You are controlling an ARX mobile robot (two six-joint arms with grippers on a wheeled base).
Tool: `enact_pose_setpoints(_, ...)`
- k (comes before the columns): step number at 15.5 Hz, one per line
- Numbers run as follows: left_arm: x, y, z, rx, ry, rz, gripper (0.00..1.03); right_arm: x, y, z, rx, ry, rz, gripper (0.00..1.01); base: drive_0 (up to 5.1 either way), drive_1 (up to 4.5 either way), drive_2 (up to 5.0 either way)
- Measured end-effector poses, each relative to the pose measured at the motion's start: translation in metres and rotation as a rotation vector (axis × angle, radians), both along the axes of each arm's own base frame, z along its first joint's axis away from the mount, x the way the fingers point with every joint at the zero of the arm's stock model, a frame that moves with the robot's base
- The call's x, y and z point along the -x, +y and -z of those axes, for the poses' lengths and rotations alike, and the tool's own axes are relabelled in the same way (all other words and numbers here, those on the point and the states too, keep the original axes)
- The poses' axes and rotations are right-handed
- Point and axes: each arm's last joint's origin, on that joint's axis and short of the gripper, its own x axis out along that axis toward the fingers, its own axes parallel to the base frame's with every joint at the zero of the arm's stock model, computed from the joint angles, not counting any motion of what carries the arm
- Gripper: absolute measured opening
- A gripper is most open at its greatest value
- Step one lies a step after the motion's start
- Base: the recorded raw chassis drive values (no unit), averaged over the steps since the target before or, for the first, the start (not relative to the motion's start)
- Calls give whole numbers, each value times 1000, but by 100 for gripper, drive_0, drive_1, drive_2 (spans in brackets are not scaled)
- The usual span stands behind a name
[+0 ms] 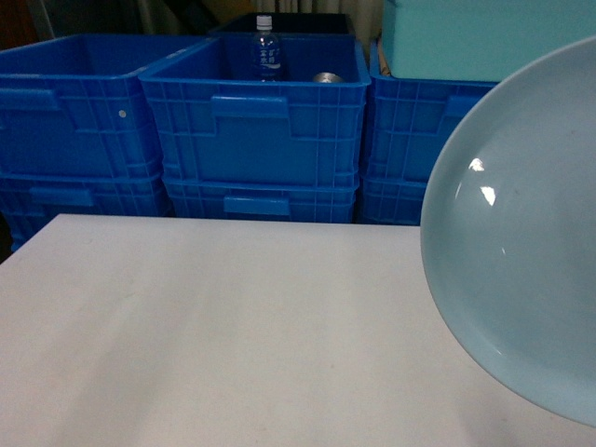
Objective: Place blue tray on left shelf second layer neatly
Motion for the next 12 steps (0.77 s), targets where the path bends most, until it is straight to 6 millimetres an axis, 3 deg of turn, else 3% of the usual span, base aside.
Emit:
enact_pose_setpoints(2,0,0,0,0,0,0,98,0,0,-3,-2,-32,8,2,0,0,0)
enact_pose_setpoints(4,0,0,0,0,0,0,98,-10,-21,5,-47,-5,94,2,0,0,0)
enact_pose_setpoints(12,0,0,0,0,0,0,98,-9,-20,-3,-114,-87,80,2,0,0,0)
